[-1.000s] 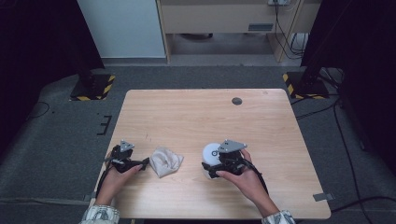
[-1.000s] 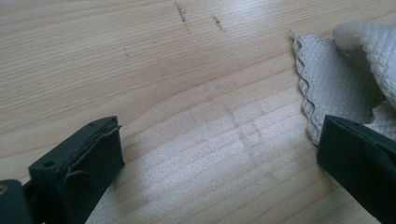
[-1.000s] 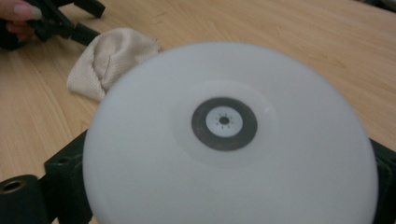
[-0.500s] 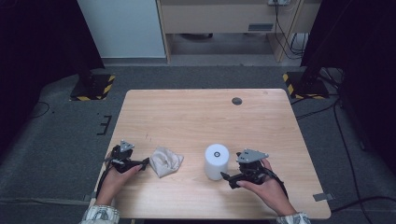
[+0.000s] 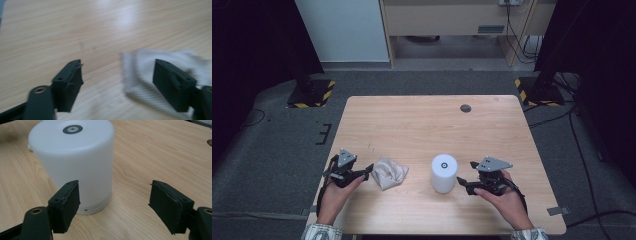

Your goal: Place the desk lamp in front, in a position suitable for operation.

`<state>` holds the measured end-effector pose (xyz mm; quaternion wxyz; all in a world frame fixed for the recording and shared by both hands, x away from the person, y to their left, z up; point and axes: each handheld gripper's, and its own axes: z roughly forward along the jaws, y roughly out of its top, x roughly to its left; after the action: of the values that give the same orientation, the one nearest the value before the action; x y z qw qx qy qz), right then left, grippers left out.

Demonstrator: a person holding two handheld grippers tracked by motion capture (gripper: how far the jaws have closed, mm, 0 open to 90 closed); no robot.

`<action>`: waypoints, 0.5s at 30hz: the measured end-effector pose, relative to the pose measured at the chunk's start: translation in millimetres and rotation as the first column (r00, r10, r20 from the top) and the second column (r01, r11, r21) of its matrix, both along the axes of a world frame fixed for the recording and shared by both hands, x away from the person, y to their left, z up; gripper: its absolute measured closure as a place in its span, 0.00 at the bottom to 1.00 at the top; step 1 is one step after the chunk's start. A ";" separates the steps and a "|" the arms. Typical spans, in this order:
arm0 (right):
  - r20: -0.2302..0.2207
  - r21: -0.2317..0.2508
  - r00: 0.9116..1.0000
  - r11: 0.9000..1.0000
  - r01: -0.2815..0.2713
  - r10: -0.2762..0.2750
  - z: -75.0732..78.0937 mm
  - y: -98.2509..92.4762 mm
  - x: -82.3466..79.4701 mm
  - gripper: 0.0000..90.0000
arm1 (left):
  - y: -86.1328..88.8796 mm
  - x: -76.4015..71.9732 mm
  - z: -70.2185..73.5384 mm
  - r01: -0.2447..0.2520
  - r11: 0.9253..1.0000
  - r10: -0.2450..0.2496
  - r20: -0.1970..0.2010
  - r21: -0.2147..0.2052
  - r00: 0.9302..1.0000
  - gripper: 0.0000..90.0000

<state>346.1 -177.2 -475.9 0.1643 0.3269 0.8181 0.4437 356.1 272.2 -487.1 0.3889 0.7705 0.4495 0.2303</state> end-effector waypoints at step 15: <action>0.006 -0.009 1.000 1.000 -0.025 0.025 -0.2 1.9 -1.8 0.33 | -57.3 -1.4 -26.1 0.139 0.986 -0.130 -0.102 0.088 0.986 0.22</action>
<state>344.4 -175.3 -476.2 0.1627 0.3145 0.8237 0.4430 354.7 215.0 -513.2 0.3444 0.8270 0.4029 0.1874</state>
